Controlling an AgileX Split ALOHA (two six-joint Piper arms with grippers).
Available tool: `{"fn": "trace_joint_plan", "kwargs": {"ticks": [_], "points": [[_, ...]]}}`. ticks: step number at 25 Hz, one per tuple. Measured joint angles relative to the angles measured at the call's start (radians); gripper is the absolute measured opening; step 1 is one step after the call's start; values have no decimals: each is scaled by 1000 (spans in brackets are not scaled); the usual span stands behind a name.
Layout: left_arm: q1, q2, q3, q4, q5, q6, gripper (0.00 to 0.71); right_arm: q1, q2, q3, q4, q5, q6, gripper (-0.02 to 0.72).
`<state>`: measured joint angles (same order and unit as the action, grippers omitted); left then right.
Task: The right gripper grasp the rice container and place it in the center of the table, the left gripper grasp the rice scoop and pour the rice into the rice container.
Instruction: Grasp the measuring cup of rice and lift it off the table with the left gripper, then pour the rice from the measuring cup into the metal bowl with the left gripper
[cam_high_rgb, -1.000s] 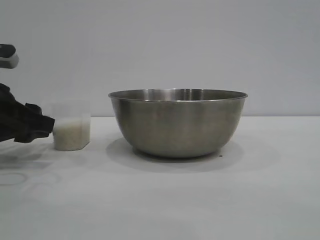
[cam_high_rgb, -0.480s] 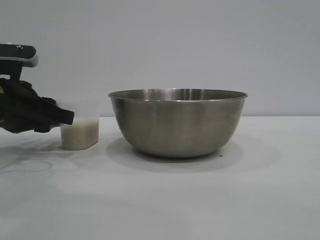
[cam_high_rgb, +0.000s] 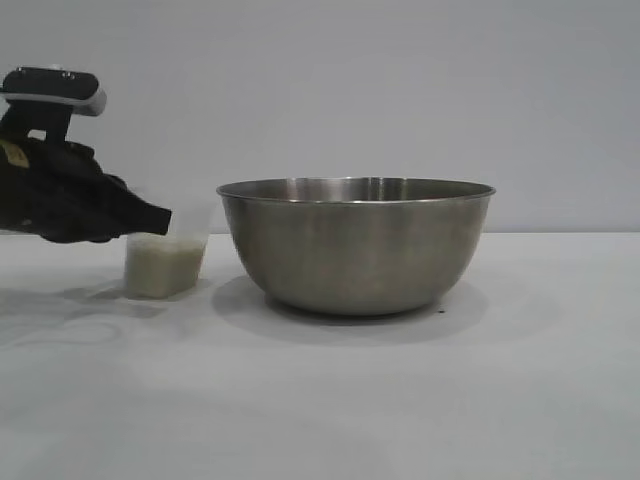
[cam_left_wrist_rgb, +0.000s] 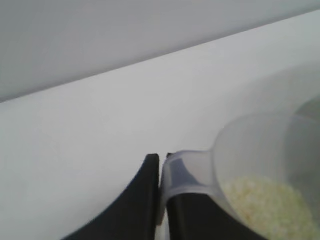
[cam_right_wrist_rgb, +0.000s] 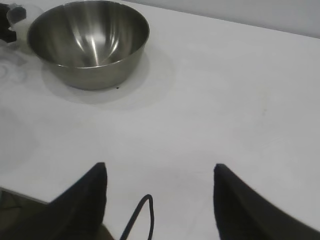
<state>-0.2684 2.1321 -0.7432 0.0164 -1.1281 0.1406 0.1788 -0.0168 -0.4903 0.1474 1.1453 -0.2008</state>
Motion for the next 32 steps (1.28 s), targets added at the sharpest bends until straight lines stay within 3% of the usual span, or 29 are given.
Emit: {"fn": "trace_joint_plan", "kwargs": {"ticks": [10,17,21,27,32], "points": [[0,-190,-20,206,0,249,0,0,0,0,0,0,0,442],[0,-201,-127,359,-2,410,0,0,0,0,0,0,0,442],[0,-201,-210,528,1,548,0,0,0,0,0,0,0,442],[0,-201,-328,801,108,754,0,0,0,0,0,0,0,442],[-18,-201,-382,901,263,889,0,0,0,0,0,0,0,442]]}}
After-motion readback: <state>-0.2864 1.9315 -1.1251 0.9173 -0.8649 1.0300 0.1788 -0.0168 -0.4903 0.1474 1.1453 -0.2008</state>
